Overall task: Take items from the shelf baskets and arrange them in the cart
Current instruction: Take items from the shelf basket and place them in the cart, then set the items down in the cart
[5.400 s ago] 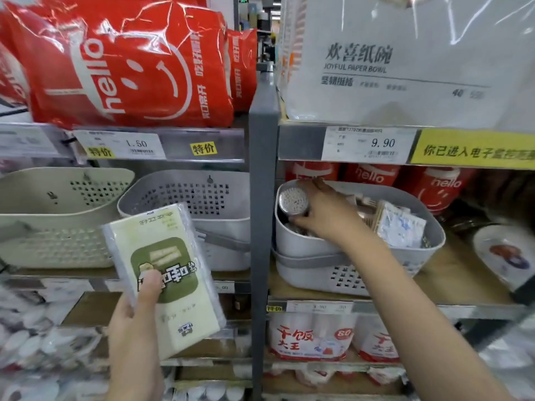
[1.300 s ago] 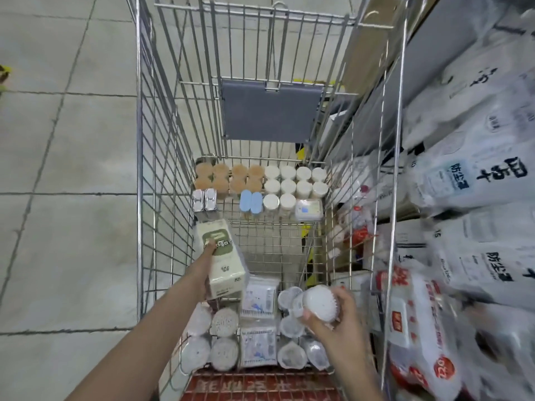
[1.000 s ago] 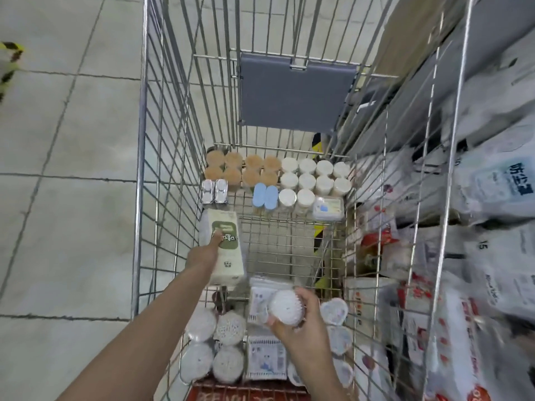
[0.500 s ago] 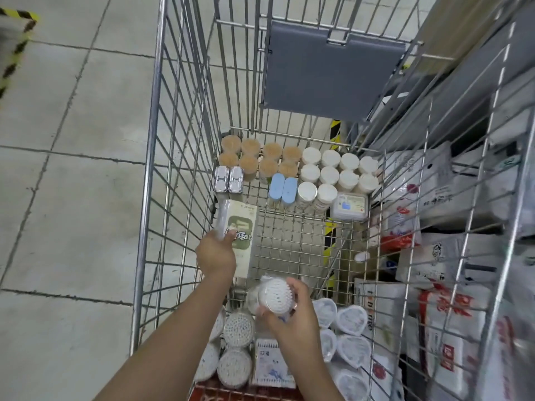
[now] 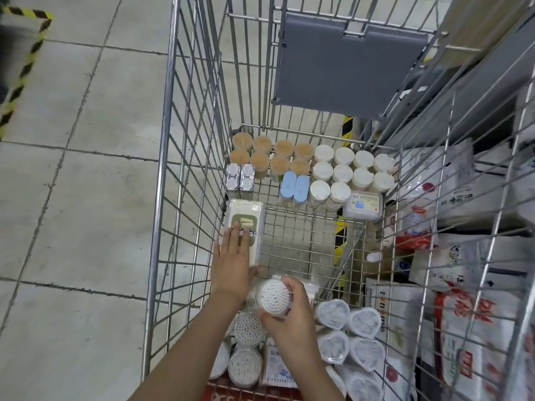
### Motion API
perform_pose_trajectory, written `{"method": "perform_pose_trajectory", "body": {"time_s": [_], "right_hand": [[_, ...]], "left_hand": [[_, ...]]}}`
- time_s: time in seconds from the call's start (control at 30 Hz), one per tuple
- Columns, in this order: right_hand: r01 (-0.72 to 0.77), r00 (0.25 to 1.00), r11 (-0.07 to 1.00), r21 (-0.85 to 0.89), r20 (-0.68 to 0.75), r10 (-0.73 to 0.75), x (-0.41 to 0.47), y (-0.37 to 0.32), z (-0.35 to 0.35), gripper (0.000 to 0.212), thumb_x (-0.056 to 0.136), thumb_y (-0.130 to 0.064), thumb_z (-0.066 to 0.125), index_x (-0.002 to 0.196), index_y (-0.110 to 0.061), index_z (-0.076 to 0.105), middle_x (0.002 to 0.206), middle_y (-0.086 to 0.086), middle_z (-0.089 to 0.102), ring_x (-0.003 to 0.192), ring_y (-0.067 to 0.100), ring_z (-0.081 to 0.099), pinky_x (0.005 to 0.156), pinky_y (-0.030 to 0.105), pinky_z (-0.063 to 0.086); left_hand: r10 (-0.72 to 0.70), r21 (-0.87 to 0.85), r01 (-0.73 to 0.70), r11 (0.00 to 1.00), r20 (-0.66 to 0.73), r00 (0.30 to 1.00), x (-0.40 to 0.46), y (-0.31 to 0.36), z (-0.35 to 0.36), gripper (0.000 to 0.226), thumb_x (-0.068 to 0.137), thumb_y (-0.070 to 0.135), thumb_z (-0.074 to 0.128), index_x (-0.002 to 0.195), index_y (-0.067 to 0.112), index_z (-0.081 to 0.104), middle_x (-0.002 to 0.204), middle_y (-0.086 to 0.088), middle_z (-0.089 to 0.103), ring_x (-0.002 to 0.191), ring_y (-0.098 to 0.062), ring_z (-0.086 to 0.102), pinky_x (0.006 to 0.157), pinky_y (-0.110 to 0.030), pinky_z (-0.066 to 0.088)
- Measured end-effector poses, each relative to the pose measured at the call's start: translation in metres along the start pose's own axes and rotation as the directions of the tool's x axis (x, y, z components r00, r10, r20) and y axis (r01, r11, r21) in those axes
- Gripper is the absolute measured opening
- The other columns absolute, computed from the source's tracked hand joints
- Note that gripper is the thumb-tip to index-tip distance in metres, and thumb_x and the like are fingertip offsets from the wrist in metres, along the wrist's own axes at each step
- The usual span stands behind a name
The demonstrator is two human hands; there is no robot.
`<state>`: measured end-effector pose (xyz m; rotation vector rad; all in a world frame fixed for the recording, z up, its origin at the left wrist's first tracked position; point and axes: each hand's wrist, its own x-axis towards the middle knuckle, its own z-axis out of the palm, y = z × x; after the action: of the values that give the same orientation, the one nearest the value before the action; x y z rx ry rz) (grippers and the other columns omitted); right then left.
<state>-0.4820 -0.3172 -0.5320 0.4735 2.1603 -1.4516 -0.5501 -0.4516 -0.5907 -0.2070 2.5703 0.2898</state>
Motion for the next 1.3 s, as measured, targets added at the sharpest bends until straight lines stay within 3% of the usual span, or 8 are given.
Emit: {"method": "perform_pose_trajectory", "body": {"time_s": [0.23, 0.33, 0.43, 0.53, 0.7, 0.8, 1.07, 1.3], "right_hand": [[-0.012, 1.000, 1.000, -0.010, -0.002, 0.012, 0.002, 0.004, 0.006, 0.062, 0.075, -0.018, 0.082, 0.123, -0.028, 0.044, 0.122, -0.010, 0.051, 0.115, 0.011, 0.053, 0.095, 0.035, 0.049], [-0.020, 1.000, 0.999, 0.039, 0.022, 0.019, 0.004, 0.002, 0.016, 0.062, 0.075, -0.013, 0.081, 0.126, -0.022, 0.045, 0.123, -0.006, 0.052, 0.116, 0.014, 0.053, 0.096, 0.040, 0.049], [-0.024, 0.999, 0.998, 0.063, 0.045, 0.021, 0.007, -0.002, 0.033, 0.062, 0.074, -0.017, 0.082, 0.124, -0.025, 0.046, 0.122, -0.010, 0.054, 0.115, 0.010, 0.053, 0.095, 0.025, 0.047], [-0.006, 0.997, 1.000, -0.021, 0.078, 0.007, 0.011, -0.004, 0.051, 0.064, 0.075, -0.018, 0.080, 0.127, -0.030, 0.043, 0.126, -0.015, 0.048, 0.114, 0.002, 0.048, 0.087, 0.003, 0.037], [-0.112, 0.988, 0.994, 0.018, 0.112, 0.110, 0.022, -0.004, 0.072, 0.049, 0.079, -0.010, 0.076, 0.120, -0.018, 0.052, 0.121, 0.002, 0.057, 0.108, 0.015, 0.057, 0.096, 0.034, 0.049], [-0.140, 0.984, 0.990, 0.021, 0.114, 0.137, 0.028, -0.001, 0.077, 0.027, 0.087, -0.004, 0.066, 0.111, -0.014, 0.058, 0.107, 0.008, 0.066, 0.095, 0.019, 0.064, 0.085, 0.034, 0.056], [-0.119, 0.984, 0.990, -0.080, 0.123, 0.128, 0.029, -0.006, 0.069, 0.015, 0.094, -0.013, 0.058, 0.109, -0.015, 0.060, 0.100, -0.004, 0.062, 0.079, -0.002, 0.058, 0.061, 0.003, 0.039], [-0.160, 0.984, 0.979, -0.128, 0.055, 0.168, -0.023, -0.013, 0.006, 0.023, 0.097, -0.015, 0.053, 0.120, -0.014, 0.057, 0.112, -0.005, 0.059, 0.099, 0.009, 0.055, 0.076, 0.014, 0.040]], "left_hand": [[-0.102, -0.380, 0.079, 0.921, -0.041, 0.994, -0.020, 0.013, -0.058, 0.058, 0.098, 0.017, 0.048, 0.150, 0.012, 0.022, 0.151, -0.010, 0.033, 0.135, -0.024, 0.035, 0.105, -0.037, 0.038], [0.037, -0.410, -0.139, 0.902, -0.247, 0.968, -0.059, 0.019, -0.103, 0.039, 0.097, 0.009, 0.047, 0.136, 0.012, 0.048, 0.132, -0.005, 0.054, 0.115, -0.024, 0.054, 0.087, -0.035, 0.047], [0.221, -0.135, -0.352, 0.926, -0.562, 0.797, -0.101, 0.016, -0.140, 0.033, 0.086, -0.002, 0.055, 0.117, 0.009, 0.063, 0.114, -0.005, 0.064, 0.102, -0.025, 0.059, 0.083, -0.037, 0.046], [0.104, -0.107, -0.262, 0.959, -0.728, 0.677, -0.121, 0.001, -0.155, 0.037, 0.088, 0.007, 0.058, 0.125, 0.007, 0.055, 0.126, -0.012, 0.056, 0.114, -0.028, 0.049, 0.095, -0.036, 0.034], [-0.311, -0.632, -0.011, 0.775, -0.396, 0.864, -0.113, -0.014, -0.144, 0.049, 0.093, 0.020, 0.056, 0.138, 0.020, 0.037, 0.129, 0.004, 0.054, 0.115, -0.019, 0.054, 0.093, -0.031, 0.043], [-0.291, -0.630, -0.069, 0.773, -0.450, 0.844, -0.108, -0.018, -0.138, 0.024, 0.094, 0.020, 0.054, 0.115, 0.028, 0.047, 0.095, 0.027, 0.055, 0.088, -0.012, 0.062, 0.071, -0.031, 0.047], [-0.274, -0.642, -0.107, 0.759, -0.465, 0.842, -0.105, -0.024, -0.134, 0.022, 0.093, 0.019, 0.053, 0.115, 0.023, 0.051, 0.097, 0.012, 0.061, 0.084, -0.011, 0.061, 0.069, -0.026, 0.044], [-0.278, -0.662, -0.092, 0.743, -0.432, 0.858, -0.107, -0.024, -0.136, 0.026, 0.093, 0.011, 0.051, 0.117, 0.020, 0.049, 0.094, 0.011, 0.057, 0.083, -0.018, 0.060, 0.070, -0.034, 0.048]]}}
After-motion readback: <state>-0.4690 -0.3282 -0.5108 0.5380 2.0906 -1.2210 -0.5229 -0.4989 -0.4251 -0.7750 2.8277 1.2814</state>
